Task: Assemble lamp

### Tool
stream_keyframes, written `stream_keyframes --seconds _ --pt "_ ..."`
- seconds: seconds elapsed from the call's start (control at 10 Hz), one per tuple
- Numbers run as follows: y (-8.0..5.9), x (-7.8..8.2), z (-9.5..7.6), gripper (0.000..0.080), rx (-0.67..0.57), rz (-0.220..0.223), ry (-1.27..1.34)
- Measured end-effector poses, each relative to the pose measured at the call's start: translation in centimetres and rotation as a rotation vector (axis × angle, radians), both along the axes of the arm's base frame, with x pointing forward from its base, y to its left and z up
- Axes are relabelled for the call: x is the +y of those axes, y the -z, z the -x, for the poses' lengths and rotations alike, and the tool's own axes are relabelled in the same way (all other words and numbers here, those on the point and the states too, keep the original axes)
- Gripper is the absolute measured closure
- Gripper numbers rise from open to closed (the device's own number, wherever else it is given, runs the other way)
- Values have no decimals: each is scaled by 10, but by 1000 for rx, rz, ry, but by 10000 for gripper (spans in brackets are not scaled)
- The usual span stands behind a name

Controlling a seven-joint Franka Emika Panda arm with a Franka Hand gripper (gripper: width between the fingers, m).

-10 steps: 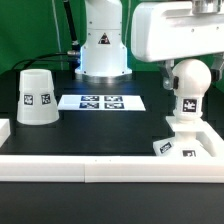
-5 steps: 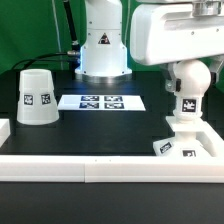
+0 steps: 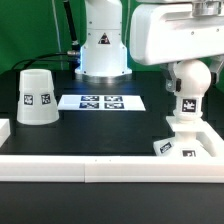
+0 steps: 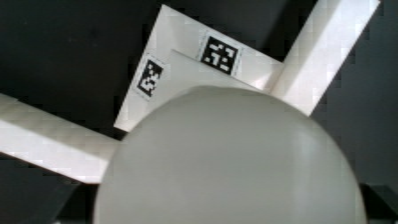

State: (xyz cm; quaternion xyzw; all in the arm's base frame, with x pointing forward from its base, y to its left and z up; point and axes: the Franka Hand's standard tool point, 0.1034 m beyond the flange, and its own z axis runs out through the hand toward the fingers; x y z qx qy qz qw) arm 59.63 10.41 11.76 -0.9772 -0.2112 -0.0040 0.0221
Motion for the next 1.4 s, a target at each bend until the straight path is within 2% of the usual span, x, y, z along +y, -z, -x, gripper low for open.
stream_keyframes --seconds 1.0,1.4 --pt "0 3 -1 222 37 -16 839" --pt "1 2 -1 222 77 -45 1144"
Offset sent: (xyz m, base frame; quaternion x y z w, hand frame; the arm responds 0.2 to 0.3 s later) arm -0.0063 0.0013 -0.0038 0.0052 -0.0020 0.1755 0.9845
